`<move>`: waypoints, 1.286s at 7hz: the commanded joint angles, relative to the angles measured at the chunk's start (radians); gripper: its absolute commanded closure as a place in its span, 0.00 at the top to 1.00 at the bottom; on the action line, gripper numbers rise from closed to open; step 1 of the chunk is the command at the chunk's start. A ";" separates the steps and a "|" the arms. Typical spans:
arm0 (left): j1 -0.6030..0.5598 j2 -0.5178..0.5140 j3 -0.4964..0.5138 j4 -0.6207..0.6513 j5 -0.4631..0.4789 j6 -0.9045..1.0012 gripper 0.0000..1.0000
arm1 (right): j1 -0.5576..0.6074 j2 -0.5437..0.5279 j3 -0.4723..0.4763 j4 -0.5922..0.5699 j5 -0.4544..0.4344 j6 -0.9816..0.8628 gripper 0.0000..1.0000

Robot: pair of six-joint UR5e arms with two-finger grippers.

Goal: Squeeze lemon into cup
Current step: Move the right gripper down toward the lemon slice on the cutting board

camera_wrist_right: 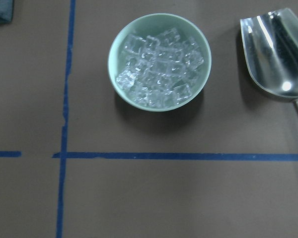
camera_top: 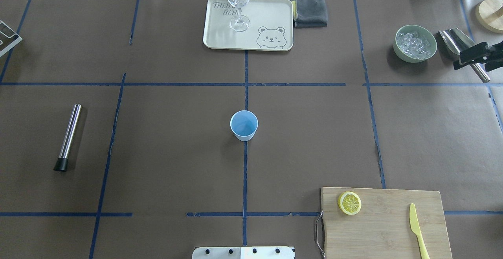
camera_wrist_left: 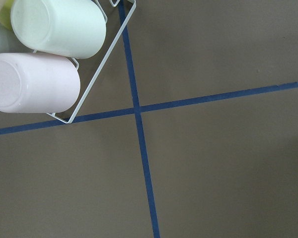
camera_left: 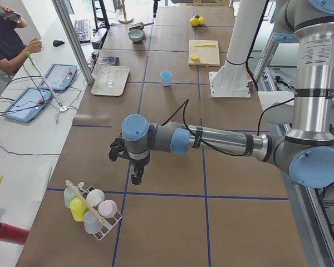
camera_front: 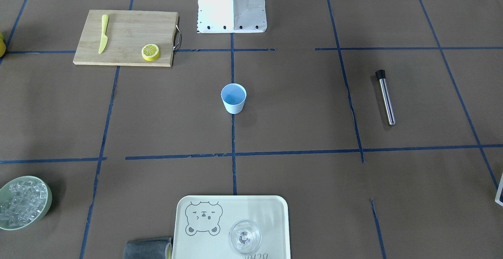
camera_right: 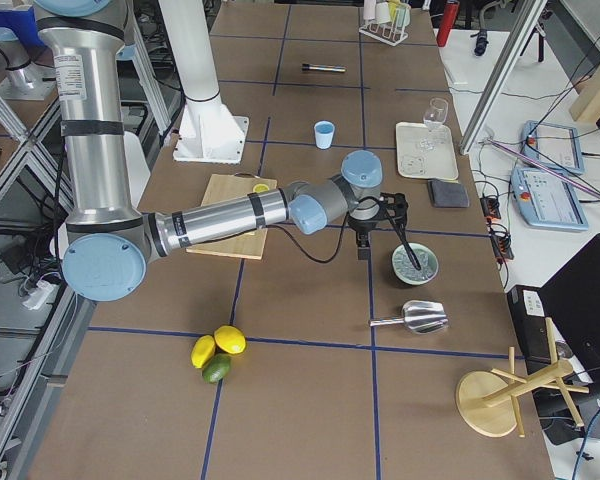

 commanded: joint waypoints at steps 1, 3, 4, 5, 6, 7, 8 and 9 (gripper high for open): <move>-0.001 0.000 -0.001 0.000 0.001 0.000 1.00 | -0.113 -0.093 0.168 0.007 -0.072 0.134 1.00; -0.001 0.000 -0.002 0.000 0.001 0.000 1.00 | -0.213 -0.130 0.268 0.004 -0.121 0.263 1.00; -0.003 0.002 -0.004 0.000 0.001 0.000 1.00 | -0.330 -0.131 0.321 -0.005 -0.231 0.393 1.00; -0.003 0.002 -0.004 -0.002 0.001 0.000 1.00 | -0.388 -0.138 0.340 -0.005 -0.264 0.421 1.00; -0.003 0.000 -0.004 -0.002 0.001 0.001 1.00 | -0.405 -0.144 0.358 -0.005 -0.243 0.422 1.00; -0.004 0.002 -0.011 -0.002 0.001 0.001 1.00 | -0.425 -0.144 0.360 -0.005 -0.235 0.423 1.00; -0.004 0.002 -0.010 -0.002 0.001 0.001 1.00 | -0.448 -0.144 0.362 -0.004 -0.236 0.426 1.00; -0.004 0.002 -0.011 0.000 0.001 0.001 1.00 | -0.494 -0.140 0.366 -0.004 -0.267 0.482 1.00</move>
